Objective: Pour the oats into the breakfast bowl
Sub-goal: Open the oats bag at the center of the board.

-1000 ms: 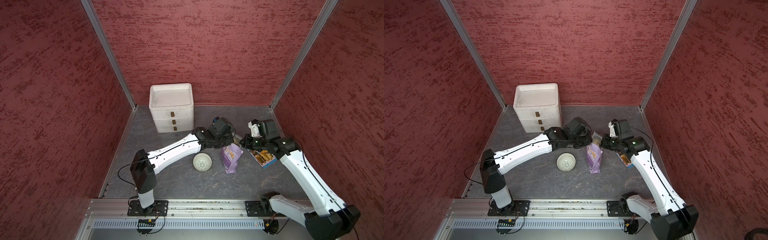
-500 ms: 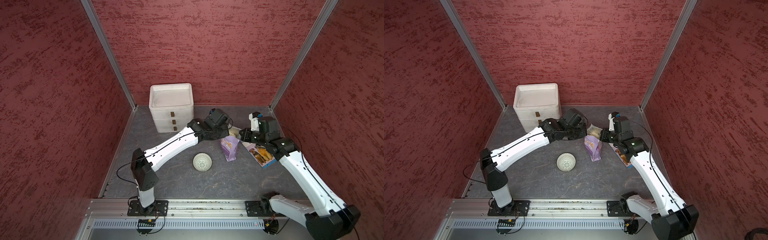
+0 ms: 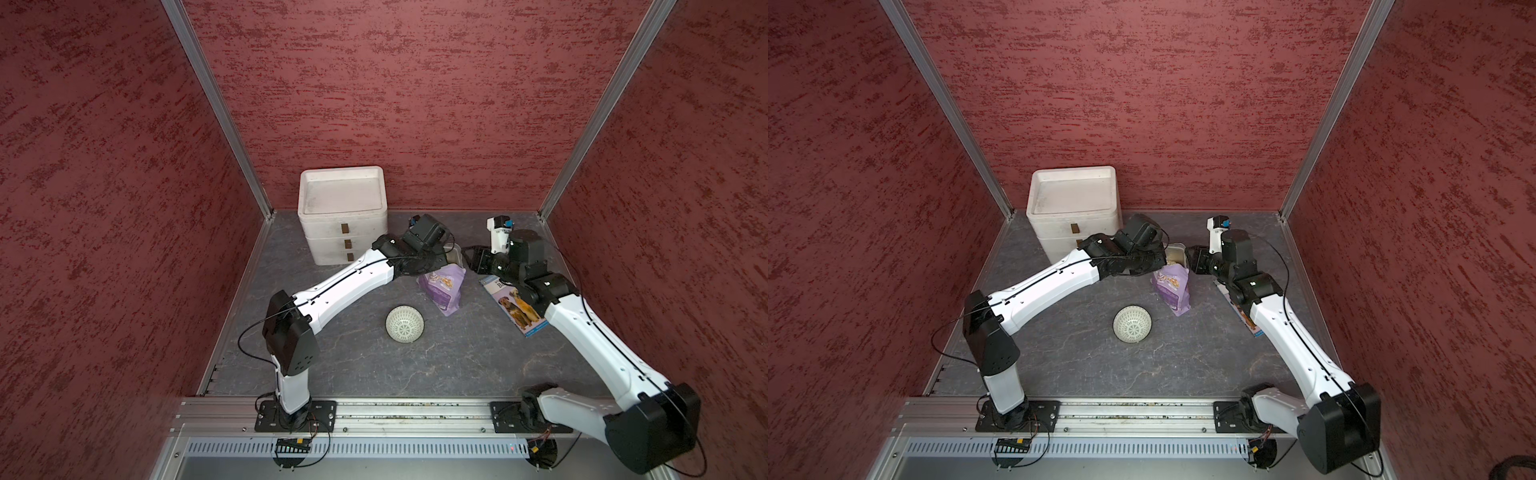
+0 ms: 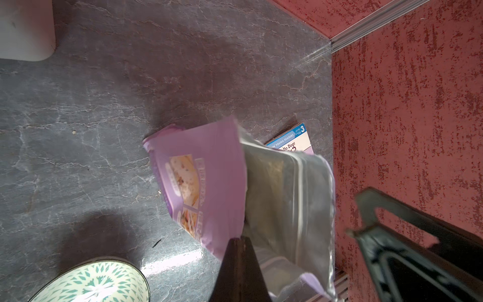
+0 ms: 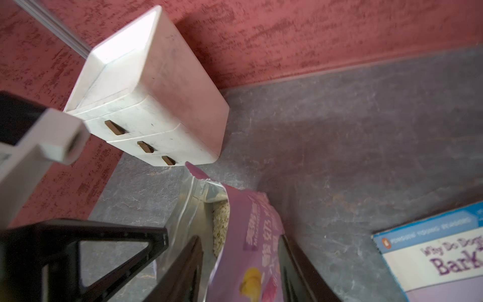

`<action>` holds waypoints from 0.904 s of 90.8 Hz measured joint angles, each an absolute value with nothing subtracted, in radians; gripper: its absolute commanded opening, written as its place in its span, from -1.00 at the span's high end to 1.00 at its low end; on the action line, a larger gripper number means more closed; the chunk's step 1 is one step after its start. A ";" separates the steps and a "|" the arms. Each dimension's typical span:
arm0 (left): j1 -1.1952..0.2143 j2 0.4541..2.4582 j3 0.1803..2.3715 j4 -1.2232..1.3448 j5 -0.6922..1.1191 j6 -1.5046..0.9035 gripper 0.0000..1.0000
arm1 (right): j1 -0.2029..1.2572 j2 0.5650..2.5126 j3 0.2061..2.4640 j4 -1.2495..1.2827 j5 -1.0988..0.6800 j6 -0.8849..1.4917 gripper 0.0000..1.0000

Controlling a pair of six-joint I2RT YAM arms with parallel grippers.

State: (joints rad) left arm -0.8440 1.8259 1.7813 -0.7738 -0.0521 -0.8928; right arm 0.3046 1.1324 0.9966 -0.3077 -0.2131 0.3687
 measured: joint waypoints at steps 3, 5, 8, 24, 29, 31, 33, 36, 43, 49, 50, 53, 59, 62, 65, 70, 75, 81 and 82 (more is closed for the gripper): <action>-0.844 1.826 1.780 -0.772 -0.050 -0.893 1.00 | 0.305 1.097 0.974 -0.296 -0.213 0.377 -0.31; -0.845 1.826 1.780 -0.770 -0.049 -0.893 1.00 | 0.305 1.065 0.952 -0.287 -0.211 0.381 -0.41; -0.845 1.826 1.780 -0.769 -0.047 -0.893 1.00 | 0.307 1.020 0.920 -0.278 -0.208 0.389 -0.50; -0.840 1.826 1.780 -0.769 -0.038 -0.893 1.00 | 0.335 0.737 0.719 -0.232 -0.192 0.448 -0.97; -0.838 1.825 1.779 -0.769 -0.035 -0.893 1.00 | 0.347 0.651 0.627 -0.183 -0.192 0.473 -0.97; -0.836 1.825 1.778 -0.769 -0.034 -0.893 1.00 | 0.352 0.616 0.584 -0.156 -0.192 0.487 -0.97; -0.836 1.824 1.777 -0.769 -0.034 -0.893 1.00 | 0.355 0.592 0.547 -0.138 -0.192 0.500 -0.97; -0.834 1.823 1.774 -0.767 -0.033 -0.893 1.00 | 0.361 0.565 0.488 -0.104 -0.192 0.516 -0.97; -0.833 1.819 1.772 -0.770 -0.031 -0.893 1.00 | 0.379 0.569 0.375 -0.036 -0.186 0.543 -0.97; -0.831 1.818 1.770 -0.770 -0.031 -0.893 1.00 | 0.398 0.619 0.301 0.015 -0.170 0.549 -0.97; -0.831 1.818 1.770 -0.770 -0.031 -0.893 1.00 | 0.401 0.629 0.292 0.024 -0.168 0.549 -0.97; -0.830 1.818 1.769 -0.770 -0.031 -0.893 1.00 | 0.413 0.668 0.265 0.061 -0.160 0.546 -0.97; -0.829 1.818 1.769 -0.770 -0.031 -0.893 1.00 | 0.437 0.759 0.230 0.141 -0.154 0.528 -0.97; -0.829 1.818 1.769 -0.770 -0.030 -0.893 1.00 | 0.451 0.805 0.218 0.190 -0.153 0.513 -0.97; -0.828 1.818 1.769 -0.770 -0.029 -0.893 1.00 | 0.469 0.850 0.211 0.234 -0.151 0.495 -0.97; -0.828 1.818 1.769 -0.770 -0.028 -0.893 1.00 | 0.495 0.915 0.207 0.304 -0.141 0.466 -0.97; -0.828 1.818 1.769 -0.770 -0.027 -0.893 1.00 | 0.519 0.979 0.204 0.397 -0.116 0.433 -0.97; -0.828 1.816 1.769 -0.772 -0.027 -0.893 1.00 | 0.534 1.057 0.199 0.513 -0.088 0.394 -0.96; -0.828 1.816 1.769 -0.773 -0.027 -0.893 1.00 | 0.535 1.073 0.199 0.533 -0.084 0.388 -0.96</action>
